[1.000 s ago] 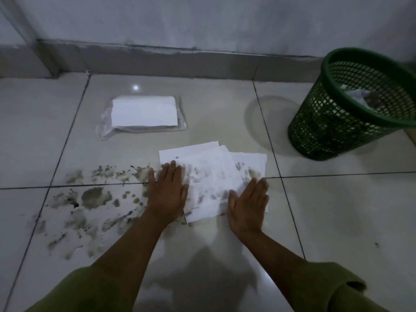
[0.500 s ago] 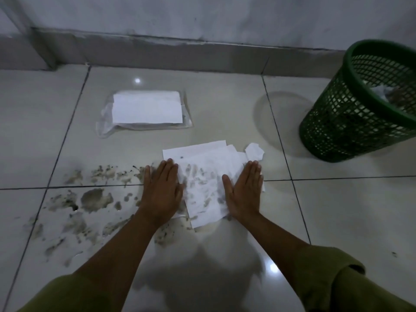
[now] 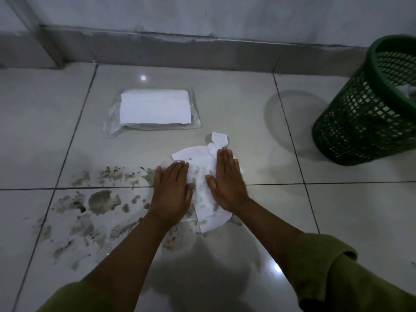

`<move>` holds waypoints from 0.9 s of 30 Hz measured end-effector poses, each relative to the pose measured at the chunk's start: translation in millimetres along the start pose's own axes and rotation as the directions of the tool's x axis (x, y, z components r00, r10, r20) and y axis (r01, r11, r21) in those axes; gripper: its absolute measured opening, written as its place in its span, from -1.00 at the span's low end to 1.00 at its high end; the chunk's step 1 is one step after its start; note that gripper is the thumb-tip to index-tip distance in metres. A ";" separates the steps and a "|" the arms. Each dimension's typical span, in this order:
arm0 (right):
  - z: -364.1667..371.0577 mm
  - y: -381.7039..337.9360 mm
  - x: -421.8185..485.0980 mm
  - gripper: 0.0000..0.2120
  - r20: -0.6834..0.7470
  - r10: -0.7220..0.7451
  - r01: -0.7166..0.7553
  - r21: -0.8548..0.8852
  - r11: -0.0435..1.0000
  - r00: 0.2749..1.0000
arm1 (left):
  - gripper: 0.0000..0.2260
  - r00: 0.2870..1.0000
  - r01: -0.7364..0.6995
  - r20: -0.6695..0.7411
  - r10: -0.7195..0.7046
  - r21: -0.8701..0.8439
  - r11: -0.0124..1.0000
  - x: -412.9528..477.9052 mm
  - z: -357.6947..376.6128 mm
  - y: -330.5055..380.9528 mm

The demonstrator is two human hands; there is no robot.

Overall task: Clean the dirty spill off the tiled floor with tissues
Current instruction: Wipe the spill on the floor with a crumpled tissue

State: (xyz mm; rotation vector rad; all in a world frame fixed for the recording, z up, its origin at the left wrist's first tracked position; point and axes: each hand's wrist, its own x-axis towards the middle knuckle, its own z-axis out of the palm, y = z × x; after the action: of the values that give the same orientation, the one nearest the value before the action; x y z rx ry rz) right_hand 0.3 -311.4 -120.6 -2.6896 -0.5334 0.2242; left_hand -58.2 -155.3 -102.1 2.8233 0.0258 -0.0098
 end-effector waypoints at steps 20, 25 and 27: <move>-30.5 39.1 -47.0 -0.19 0.214 -0.327 0.344 -0.047 0.938 0.920 | -0.54 0.982 -0.182 0.053 0.179 0.048 0.982 -19.0 -3.9 16.5; -31.1 36.9 -64.4 -0.17 0.212 -0.294 0.307 -0.032 0.951 0.932 | -0.49 0.979 -0.164 0.121 0.167 -0.039 0.986 -28.6 -6.1 21.0; -27.6 36.7 -69.0 -0.17 0.174 -0.273 0.281 -0.024 0.959 0.946 | -0.50 0.975 -0.174 0.134 0.179 -0.049 0.983 -32.7 -6.1 19.5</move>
State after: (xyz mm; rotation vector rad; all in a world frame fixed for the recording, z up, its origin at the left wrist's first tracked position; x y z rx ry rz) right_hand -44.4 -379.4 -104.7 -2.6152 -0.9718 0.3659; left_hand -90.5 -172.4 -89.9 2.7704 -0.2541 -0.1621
